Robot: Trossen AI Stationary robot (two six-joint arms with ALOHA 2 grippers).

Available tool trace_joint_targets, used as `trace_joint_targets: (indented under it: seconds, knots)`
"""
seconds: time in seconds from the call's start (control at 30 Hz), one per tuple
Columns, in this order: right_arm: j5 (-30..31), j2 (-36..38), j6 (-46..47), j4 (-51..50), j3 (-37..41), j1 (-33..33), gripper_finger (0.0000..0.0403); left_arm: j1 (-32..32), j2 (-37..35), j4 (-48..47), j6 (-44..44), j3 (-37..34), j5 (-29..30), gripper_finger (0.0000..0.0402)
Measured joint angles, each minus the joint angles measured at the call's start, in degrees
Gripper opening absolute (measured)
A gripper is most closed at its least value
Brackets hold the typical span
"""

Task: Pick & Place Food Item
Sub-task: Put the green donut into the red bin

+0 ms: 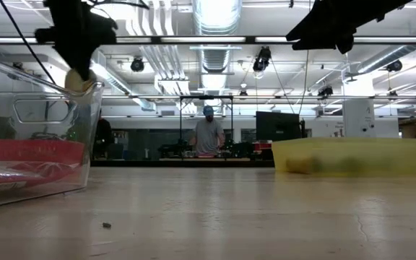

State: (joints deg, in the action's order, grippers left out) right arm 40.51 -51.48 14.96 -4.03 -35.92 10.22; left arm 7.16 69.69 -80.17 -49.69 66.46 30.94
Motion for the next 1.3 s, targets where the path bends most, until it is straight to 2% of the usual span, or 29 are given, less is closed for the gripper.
trace_joint_targets:
  seconds: [0.1,0.27,0.9,1.3]
  knots:
    - [0.0,0.0,0.0,0.0,0.0,0.0,0.0217,0.0,0.0,-4.4,-6.0,0.0,0.2,0.0055]
    - [0.0,0.0,0.0,0.0,0.0,0.0,0.0217,-0.1,0.0,-4.7,-10.8,-1.0,0.4,0.0055]
    - [0.0,0.0,0.0,0.0,0.0,0.0,0.0217,0.0,0.1,-2.1,-10.6,-11.0,0.2,0.0057]
    - [0.0,0.0,0.0,0.0,0.0,0.0,0.0217,0.0,0.1,0.3,-8.5,-13.3,-2.0,0.0057]
